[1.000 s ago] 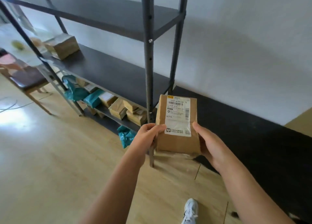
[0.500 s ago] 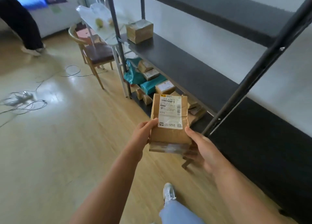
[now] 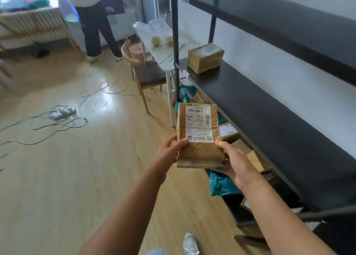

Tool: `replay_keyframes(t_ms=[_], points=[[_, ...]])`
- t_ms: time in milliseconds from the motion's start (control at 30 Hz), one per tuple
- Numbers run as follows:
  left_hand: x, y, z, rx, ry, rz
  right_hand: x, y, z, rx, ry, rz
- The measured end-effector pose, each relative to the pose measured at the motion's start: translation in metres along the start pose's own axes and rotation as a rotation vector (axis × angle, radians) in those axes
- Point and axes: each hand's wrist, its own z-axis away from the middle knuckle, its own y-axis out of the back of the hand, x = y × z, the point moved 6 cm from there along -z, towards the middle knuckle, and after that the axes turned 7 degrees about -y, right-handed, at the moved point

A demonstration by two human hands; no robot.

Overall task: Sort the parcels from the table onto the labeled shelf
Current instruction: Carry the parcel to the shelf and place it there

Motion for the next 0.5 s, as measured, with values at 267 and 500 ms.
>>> replay_keyframes(t_ms=[267, 500], points=[[0.058, 0.064, -0.094, 0.028, -0.067, 0.076, -0.098, -0.073, -0.070, -0.043, 0.102, 0.046], [0.132, 0.140, -0.195, 0.051, -0.114, 0.045, -0.191, -0.149, -0.125, 0.059, 0.230, 0.014]])
